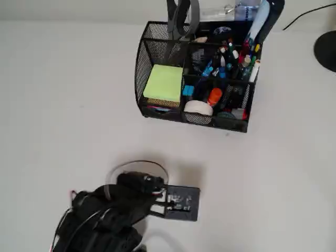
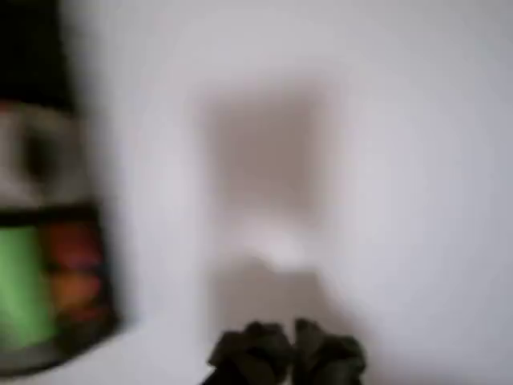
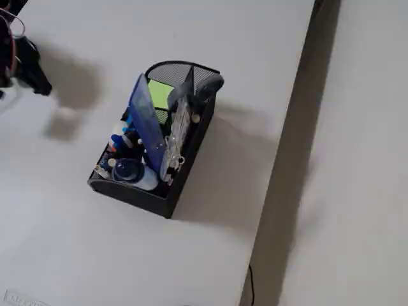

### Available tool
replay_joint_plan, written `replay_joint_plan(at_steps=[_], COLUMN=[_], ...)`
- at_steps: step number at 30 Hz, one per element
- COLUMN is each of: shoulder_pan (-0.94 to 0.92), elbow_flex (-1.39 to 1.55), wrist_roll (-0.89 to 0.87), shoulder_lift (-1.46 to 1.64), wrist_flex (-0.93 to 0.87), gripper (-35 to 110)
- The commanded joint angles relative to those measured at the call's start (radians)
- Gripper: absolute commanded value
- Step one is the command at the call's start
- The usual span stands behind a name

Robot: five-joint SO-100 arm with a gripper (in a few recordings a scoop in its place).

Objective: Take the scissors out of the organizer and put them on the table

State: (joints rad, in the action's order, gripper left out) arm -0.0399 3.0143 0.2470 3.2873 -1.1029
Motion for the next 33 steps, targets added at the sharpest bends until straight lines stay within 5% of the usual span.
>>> replay_joint_plan(at_steps=[1, 17, 27, 33], shoulder_pan=[0.025, 0.17, 0.117, 0.087], elbow_flex=[-0.12, -1.703, -2.875, -2.924], wrist_roll=[0.063, 0.252, 0.485, 0.58], shoulder_lift=[0.002, -1.483, -2.272, -2.353], wrist_flex=[0.114, 0.034, -0.225, -0.172], gripper=[0, 1, 33, 35])
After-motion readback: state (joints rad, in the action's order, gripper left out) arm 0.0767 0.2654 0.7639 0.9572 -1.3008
